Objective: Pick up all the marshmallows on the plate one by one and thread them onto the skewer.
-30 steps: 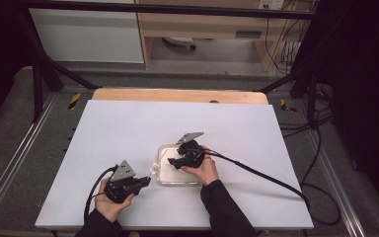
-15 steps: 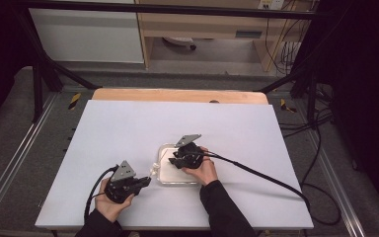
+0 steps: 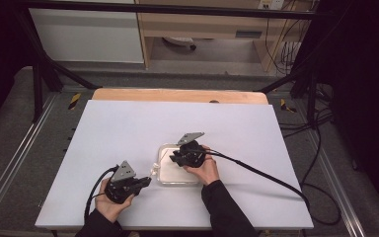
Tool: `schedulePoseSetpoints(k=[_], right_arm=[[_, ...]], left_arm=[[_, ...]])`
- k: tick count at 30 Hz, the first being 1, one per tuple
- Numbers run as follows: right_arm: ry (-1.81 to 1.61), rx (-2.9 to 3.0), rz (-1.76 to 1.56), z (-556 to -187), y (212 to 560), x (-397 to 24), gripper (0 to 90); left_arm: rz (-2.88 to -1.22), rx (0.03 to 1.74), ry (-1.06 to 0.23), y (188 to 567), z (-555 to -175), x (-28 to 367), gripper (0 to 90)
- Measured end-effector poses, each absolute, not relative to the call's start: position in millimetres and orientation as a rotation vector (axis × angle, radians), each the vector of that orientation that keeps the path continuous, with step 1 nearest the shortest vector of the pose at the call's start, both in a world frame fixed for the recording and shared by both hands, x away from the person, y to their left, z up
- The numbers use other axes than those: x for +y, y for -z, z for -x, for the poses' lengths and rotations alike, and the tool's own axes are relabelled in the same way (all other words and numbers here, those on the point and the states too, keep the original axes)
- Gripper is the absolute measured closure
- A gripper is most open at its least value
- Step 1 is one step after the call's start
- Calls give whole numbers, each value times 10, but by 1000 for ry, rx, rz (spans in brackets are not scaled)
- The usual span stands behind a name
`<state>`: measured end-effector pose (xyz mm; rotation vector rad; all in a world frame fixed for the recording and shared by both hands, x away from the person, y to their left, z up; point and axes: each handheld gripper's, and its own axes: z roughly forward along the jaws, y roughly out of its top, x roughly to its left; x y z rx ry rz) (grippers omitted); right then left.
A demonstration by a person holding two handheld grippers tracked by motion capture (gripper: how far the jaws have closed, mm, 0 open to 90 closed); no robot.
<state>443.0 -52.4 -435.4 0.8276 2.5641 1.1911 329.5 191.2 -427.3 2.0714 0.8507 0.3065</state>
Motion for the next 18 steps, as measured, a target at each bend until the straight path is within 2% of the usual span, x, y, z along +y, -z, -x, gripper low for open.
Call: schedulePoseSetpoints(k=[18], right_arm=[[-1267, 2557, -848, -4301, 4114, -693, 767]], left_arm=[[-2072, 842, -308, 4266, -3282, 1896, 885]])
